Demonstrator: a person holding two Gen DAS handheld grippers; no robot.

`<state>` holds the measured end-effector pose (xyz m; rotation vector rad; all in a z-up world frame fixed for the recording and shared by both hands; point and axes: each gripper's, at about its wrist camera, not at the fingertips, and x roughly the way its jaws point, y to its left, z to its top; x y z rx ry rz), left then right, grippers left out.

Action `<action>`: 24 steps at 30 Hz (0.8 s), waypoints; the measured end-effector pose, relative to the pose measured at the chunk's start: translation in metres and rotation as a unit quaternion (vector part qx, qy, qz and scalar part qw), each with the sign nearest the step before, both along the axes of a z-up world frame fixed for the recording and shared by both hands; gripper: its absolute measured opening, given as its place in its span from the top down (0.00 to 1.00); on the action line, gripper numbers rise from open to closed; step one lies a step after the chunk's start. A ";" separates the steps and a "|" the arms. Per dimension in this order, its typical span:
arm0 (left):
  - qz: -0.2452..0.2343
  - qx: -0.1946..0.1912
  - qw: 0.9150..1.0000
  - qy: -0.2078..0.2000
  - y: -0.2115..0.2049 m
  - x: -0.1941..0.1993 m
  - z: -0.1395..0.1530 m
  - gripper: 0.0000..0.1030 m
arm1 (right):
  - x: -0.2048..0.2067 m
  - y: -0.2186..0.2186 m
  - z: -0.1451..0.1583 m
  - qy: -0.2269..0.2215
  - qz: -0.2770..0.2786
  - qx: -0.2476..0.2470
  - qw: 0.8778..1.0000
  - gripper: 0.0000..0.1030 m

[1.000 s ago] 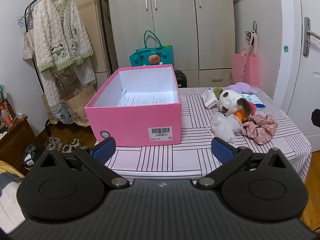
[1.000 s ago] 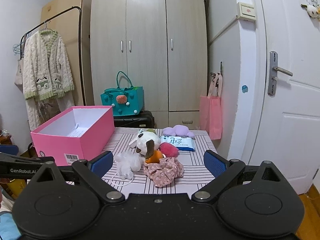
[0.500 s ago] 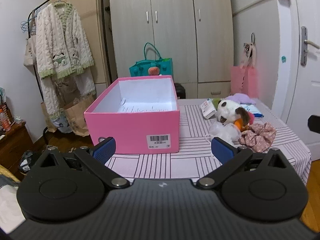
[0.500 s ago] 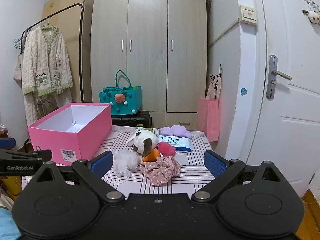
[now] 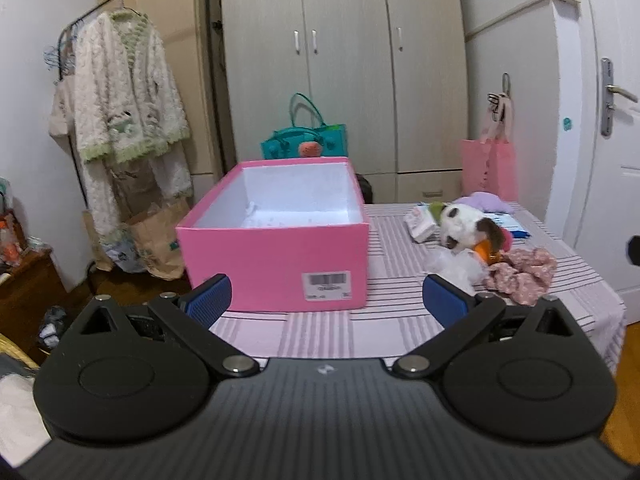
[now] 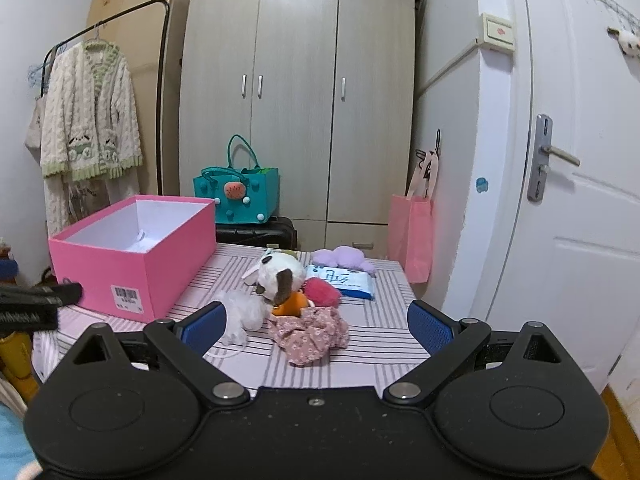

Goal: Organize soft objects

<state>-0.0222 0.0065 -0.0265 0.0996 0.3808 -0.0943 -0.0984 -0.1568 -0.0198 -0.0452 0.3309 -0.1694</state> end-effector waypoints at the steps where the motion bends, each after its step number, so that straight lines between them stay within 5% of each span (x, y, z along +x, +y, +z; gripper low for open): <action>1: -0.001 0.008 1.000 -0.001 0.001 0.001 0.001 0.00 | -0.001 -0.003 0.000 0.000 0.002 0.001 1.000 0.04; 9: -0.031 0.020 0.999 -0.005 0.001 0.017 0.011 0.00 | -0.001 -0.021 -0.001 -0.017 0.062 0.010 0.998 0.04; 16: -0.069 0.025 0.997 -0.036 -0.027 0.039 0.006 0.00 | 0.035 -0.034 -0.021 0.000 0.087 0.019 0.996 0.04; 24: -0.138 0.033 0.990 -0.016 -0.065 0.074 -0.011 0.02 | 0.077 -0.050 -0.041 0.029 0.107 0.021 0.994 0.04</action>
